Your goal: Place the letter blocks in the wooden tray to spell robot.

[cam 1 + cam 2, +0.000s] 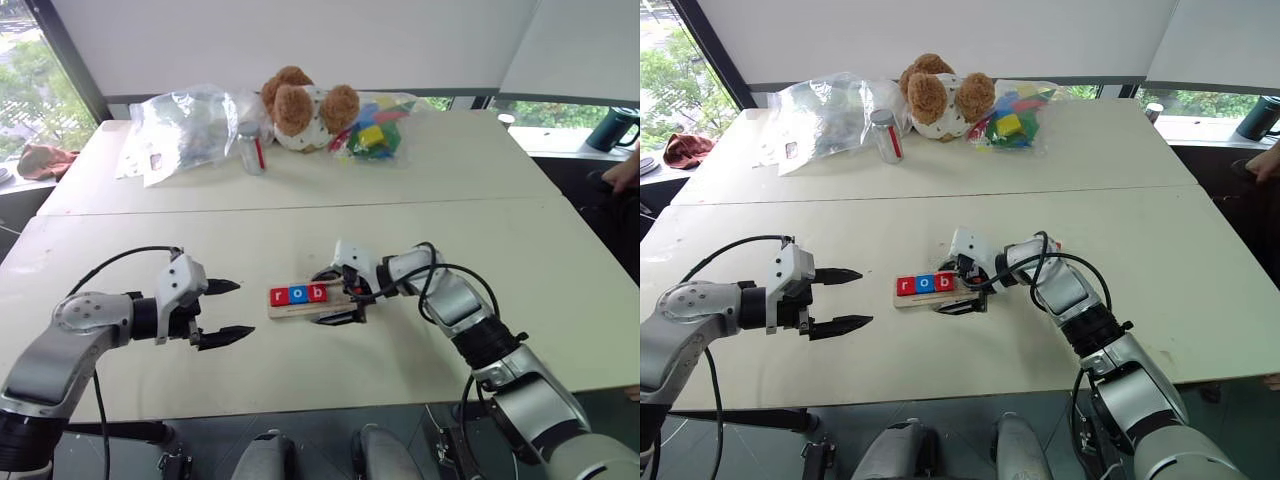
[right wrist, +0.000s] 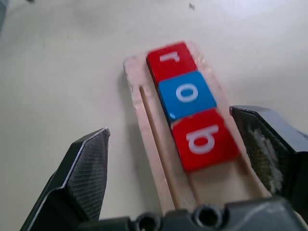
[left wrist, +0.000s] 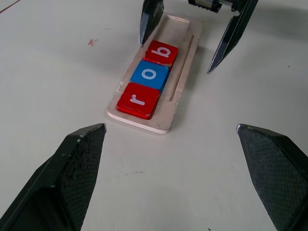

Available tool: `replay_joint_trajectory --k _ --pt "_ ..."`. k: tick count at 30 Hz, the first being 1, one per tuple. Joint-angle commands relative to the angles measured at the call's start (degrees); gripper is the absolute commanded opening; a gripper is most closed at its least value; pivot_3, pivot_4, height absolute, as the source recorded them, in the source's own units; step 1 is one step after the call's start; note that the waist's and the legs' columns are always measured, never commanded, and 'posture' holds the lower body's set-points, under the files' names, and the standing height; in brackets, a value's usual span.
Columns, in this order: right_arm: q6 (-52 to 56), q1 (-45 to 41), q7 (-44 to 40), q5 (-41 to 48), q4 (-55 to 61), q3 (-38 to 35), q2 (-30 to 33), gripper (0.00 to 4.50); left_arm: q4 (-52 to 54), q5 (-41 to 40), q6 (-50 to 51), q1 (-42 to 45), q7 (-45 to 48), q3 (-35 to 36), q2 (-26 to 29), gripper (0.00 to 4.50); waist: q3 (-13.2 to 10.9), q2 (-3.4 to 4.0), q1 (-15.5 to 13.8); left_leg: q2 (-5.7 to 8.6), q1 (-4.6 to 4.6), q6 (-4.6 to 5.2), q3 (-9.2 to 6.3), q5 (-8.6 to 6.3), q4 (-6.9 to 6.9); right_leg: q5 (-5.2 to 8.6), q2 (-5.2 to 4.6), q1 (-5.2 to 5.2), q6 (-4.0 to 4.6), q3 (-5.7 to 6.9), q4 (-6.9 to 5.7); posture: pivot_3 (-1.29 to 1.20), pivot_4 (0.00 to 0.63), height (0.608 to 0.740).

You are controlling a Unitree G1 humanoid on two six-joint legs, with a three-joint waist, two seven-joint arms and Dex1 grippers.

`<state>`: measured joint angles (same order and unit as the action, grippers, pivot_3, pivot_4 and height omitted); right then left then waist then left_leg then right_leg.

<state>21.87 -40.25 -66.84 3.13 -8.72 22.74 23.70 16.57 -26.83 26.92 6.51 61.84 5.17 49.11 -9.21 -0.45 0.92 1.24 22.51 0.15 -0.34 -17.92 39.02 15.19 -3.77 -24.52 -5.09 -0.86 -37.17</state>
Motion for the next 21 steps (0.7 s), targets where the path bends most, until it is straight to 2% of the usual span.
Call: replay_joint_trajectory --k 1,5,6,10,13,17,21 --pt "0.50 -0.78 0.16 1.13 3.91 -1.63 0.84 4.44 0.33 -0.08 -0.58 0.88 0.02 -0.21 -0.32 4.50 0.00 0.00 -0.02 0.00 0.00 0.00 0.00 0.00 0.00 0.00 0.00 0.00 0.00 0.00 0.00 0.00 0.150 0.740" --pt "-1.27 -0.01 2.42 -0.22 4.82 -3.45 3.51 4.44 0.74 0.06 -0.72 1.07 0.14 -0.41 -0.44 4.50 0.00 0.00 -0.19 0.01 0.01 0.00 0.00 0.00 0.01 0.00 -0.01 0.01 0.00 0.00 0.01 0.00 0.150 0.740" --pt "1.22 0.41 5.40 0.18 5.62 -6.11 3.96 4.44 1.39 -0.17 -0.64 0.99 0.16 -0.20 -0.32 4.50 0.00 0.00 -0.19 0.01 0.01 0.00 0.00 0.00 0.01 0.00 -0.01 0.02 0.00 0.00 0.01 0.00 0.150 0.740" --pt "14.86 2.99 21.48 2.61 10.92 -19.40 1.22 4.44 4.26 -1.75 0.56 1.25 -0.44 0.81 -0.42 4.50 0.00 0.00 -0.19 0.00 0.02 -0.01 -0.01 0.00 -0.01 0.00 -0.03 0.01 0.00 -0.01 0.01 0.00 0.150 0.740" --pt "26.48 7.63 38.58 -0.65 20.97 -29.28 -5.18 4.44 5.95 -3.23 2.14 3.16 -1.24 -0.09 -1.55 4.50 0.02 0.00 -0.21 -0.02 0.02 -0.03 -0.03 0.00 -0.06 0.00 -0.03 0.00 0.00 -0.01 0.01 0.00 0.150 0.740" --pt "34.65 15.60 51.98 -6.11 31.51 -31.06 -11.74 4.44 4.72 -2.80 2.22 5.72 -1.42 -2.90 -3.67 4.50 0.03 0.03 -0.21 0.00 0.02 -0.06 -0.03 0.02 -0.14 0.00 -0.02 -0.05 0.00 -0.02 -0.02 0.00 0.150 0.740" --pt "37.38 20.51 59.75 -8.33 35.05 -29.55 -17.74 4.44 1.30 -1.03 0.80 8.63 -0.34 -6.13 -5.46 4.50 0.02 0.04 0.22 0.03 0.01 -0.09 0.07 0.04 -0.12 0.00 0.02 -0.06 0.00 -0.11 -0.05 0.00 0.150 0.740"
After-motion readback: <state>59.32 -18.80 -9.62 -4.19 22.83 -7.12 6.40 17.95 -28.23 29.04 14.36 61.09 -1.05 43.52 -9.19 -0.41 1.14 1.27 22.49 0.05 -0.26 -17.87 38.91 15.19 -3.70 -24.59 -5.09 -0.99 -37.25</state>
